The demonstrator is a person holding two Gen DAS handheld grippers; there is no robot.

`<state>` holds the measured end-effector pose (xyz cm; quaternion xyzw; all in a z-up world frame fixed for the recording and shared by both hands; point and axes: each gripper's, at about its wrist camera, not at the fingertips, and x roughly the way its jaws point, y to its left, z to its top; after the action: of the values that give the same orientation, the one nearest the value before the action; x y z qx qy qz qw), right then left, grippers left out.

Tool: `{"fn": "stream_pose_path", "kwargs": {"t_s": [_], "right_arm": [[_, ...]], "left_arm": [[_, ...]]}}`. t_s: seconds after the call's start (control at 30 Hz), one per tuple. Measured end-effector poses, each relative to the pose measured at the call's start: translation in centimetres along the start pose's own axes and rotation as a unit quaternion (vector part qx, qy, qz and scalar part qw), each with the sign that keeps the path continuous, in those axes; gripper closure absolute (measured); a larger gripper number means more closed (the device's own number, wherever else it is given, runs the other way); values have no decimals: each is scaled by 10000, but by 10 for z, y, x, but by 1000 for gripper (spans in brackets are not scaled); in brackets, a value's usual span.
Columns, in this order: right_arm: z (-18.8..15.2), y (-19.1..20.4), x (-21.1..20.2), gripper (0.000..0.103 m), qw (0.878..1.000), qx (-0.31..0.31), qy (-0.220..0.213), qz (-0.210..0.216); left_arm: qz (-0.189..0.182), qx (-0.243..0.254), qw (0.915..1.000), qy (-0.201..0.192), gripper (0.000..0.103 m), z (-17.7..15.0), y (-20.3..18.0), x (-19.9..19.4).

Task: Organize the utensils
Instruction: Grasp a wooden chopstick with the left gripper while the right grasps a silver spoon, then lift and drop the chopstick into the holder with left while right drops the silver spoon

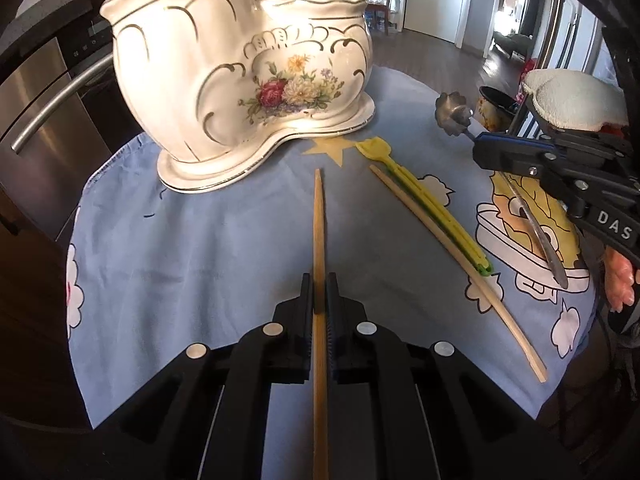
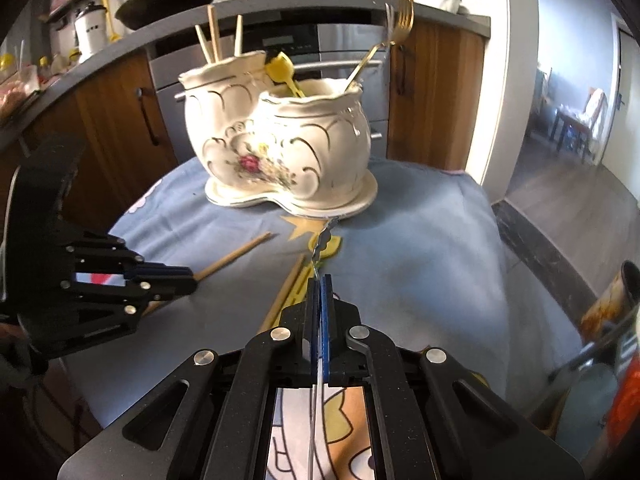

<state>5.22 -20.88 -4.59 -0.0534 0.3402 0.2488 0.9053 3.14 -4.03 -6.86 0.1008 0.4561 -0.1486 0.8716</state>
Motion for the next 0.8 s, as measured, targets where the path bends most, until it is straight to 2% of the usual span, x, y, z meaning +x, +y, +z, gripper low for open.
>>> {"fn": "stream_pose_path", "kwargs": {"t_s": [0.2, 0.4, 0.5, 0.6, 0.7, 0.8], "right_arm": [[9, 7, -21, 101, 9991, -147, -387, 44], [28, 11, -44, 101, 9954, -156, -931, 134], [43, 12, -53, 101, 9922, -149, -1230, 153], [65, 8, -58, 101, 9874, -20, -1578, 118], [88, 2, -57, 101, 9825, 200, -1848, 135], [115, -7, -52, 101, 9755, 421, -2148, 231]], "left_arm": [[2, 69, 9984, -563, 97, 3, 4, -30], [-9, 299, 9890, -1448, 97, 12, 6, -84], [16, 272, 9803, -1958, 97, 21, 14, -112], [130, 197, 9664, -2560, 97, 33, 26, -135], [197, -30, 9518, -3062, 97, 52, 44, -148], [43, -425, 9390, -3413, 97, 74, 67, -150]]}}
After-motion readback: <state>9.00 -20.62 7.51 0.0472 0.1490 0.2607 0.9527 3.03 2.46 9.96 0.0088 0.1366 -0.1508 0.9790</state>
